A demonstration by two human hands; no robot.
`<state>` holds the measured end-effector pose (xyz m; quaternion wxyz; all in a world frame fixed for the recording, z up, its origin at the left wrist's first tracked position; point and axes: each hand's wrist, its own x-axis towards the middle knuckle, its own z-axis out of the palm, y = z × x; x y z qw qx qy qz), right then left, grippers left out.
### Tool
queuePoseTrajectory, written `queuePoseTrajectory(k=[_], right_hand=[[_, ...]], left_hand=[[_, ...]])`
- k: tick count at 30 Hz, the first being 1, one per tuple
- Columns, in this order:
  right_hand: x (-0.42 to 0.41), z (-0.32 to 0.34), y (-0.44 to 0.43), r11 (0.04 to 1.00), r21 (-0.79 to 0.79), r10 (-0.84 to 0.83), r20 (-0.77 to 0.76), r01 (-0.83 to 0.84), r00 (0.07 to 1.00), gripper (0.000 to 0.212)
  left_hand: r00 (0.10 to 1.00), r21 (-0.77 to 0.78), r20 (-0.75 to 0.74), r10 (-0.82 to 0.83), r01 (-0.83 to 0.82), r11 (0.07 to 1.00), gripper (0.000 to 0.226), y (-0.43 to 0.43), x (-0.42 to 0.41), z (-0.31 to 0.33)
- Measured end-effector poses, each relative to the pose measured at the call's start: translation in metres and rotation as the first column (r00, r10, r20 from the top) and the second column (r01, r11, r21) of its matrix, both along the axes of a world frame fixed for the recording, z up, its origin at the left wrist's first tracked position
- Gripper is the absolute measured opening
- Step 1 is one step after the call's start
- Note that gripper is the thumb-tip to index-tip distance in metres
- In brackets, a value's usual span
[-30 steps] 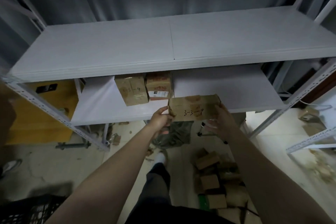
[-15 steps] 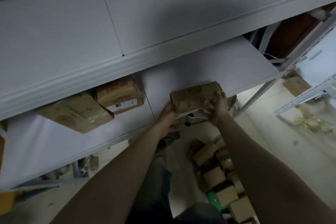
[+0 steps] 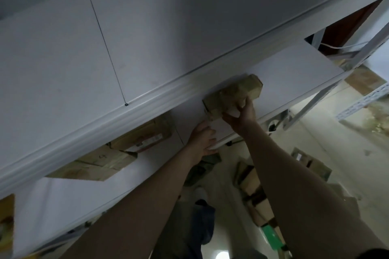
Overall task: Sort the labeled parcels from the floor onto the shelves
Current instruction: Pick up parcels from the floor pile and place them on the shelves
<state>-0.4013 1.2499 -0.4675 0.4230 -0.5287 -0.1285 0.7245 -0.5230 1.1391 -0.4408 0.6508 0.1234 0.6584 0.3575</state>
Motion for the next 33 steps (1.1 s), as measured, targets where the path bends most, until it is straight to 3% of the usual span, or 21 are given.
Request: queuePoseTrajectory(k=[2, 6, 10, 12, 14, 16, 19, 21, 26, 33], right_hand=[[-0.010, 0.002, 0.015, 1.000, -0.015, 0.002, -0.090, -0.003, 0.996, 0.032], [-0.024, -0.001, 0.032, 1.000, 0.000, -0.012, -0.182, 0.012, 0.983, 0.036], [-0.004, -0.003, 0.015, 0.999, 0.039, 0.035, -0.094, -0.031, 0.995, 0.037], [0.026, -0.005, -0.007, 0.999, -0.013, -0.036, -0.121, 0.034, 0.992, 0.048], [0.068, -0.006, -0.037, 0.993, -0.049, -0.112, -0.159, 0.105, 0.981, 0.043], [0.119, -0.010, -0.075, 0.989, -0.069, -0.138, -0.099, 0.131, 0.985, 0.035], [0.203, -0.034, -0.139, 0.967, -0.196, -0.172, -0.043, 0.161, 0.984, 0.048], [0.256, -0.053, -0.182, 0.945, -0.268, -0.201, -0.031, 0.185, 0.979, 0.056], [0.343, -0.113, -0.281, 0.865, -0.394, -0.294, 0.105, 0.312, 0.950, 0.047], [0.366, -0.253, -0.353, 0.719, -0.549, -0.373, 0.213, 0.426, 0.903, 0.035]], left_hand=[[0.999, -0.005, 0.024, 0.027, -0.027, 1.000, 0.042, 0.001, -0.005, -0.004], [1.000, 0.021, 0.021, 0.017, -0.018, 1.000, 0.030, 0.000, -0.016, -0.009], [0.998, 0.017, -0.062, -0.019, 0.020, 1.000, 0.033, -0.008, -0.008, -0.005], [0.998, -0.016, -0.057, -0.015, 0.014, 1.000, 0.032, -0.020, 0.008, 0.001], [0.998, -0.048, -0.056, -0.040, 0.038, 0.998, 0.025, -0.034, 0.034, 0.005], [0.992, -0.081, -0.059, -0.108, 0.103, 0.991, 0.020, -0.049, 0.070, 0.004], [0.967, -0.137, -0.032, -0.252, 0.245, 0.960, 0.020, -0.071, 0.133, -0.007], [0.949, -0.177, 0.015, -0.315, 0.313, 0.933, 0.023, -0.085, 0.173, -0.025], [0.870, -0.268, 0.041, -0.492, 0.484, 0.833, 0.025, -0.114, 0.252, -0.096], [0.754, -0.345, 0.048, -0.655, 0.628, 0.698, 0.025, -0.123, 0.314, -0.246]])
